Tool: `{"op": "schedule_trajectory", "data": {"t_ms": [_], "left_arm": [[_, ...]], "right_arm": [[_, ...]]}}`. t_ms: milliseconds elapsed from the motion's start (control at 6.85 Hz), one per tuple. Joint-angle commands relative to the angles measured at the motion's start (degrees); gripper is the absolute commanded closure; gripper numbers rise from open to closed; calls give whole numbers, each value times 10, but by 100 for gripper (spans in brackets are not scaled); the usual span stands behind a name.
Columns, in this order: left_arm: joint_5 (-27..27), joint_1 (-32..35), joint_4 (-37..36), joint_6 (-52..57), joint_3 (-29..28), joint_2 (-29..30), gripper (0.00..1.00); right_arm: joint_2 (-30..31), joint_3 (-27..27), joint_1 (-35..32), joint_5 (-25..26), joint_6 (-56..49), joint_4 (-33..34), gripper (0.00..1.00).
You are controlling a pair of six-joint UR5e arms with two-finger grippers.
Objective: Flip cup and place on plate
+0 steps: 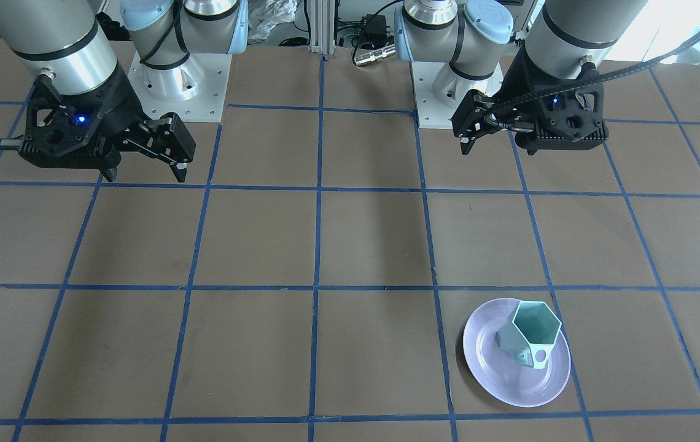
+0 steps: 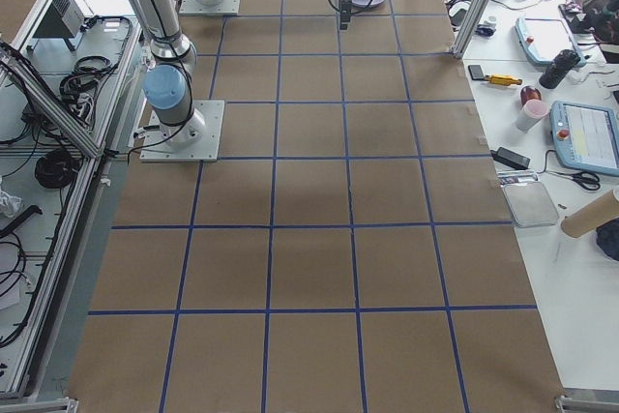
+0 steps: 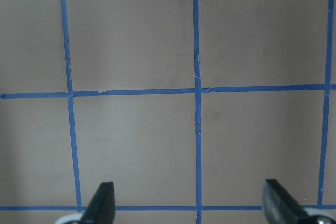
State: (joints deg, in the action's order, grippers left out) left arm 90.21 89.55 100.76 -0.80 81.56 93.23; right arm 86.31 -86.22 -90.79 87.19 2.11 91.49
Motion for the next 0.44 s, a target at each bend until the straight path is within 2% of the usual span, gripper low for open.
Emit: {"op": "schedule_trajectory", "data": {"t_ms": [0,292], "left_arm": [[1,0,0,-2,-1,1,0],[1,0,0,-2,-1,3,0]], "right_arm": [[0,0,0,0,0,0,0],[0,0,0,0,0,0,0]]}}
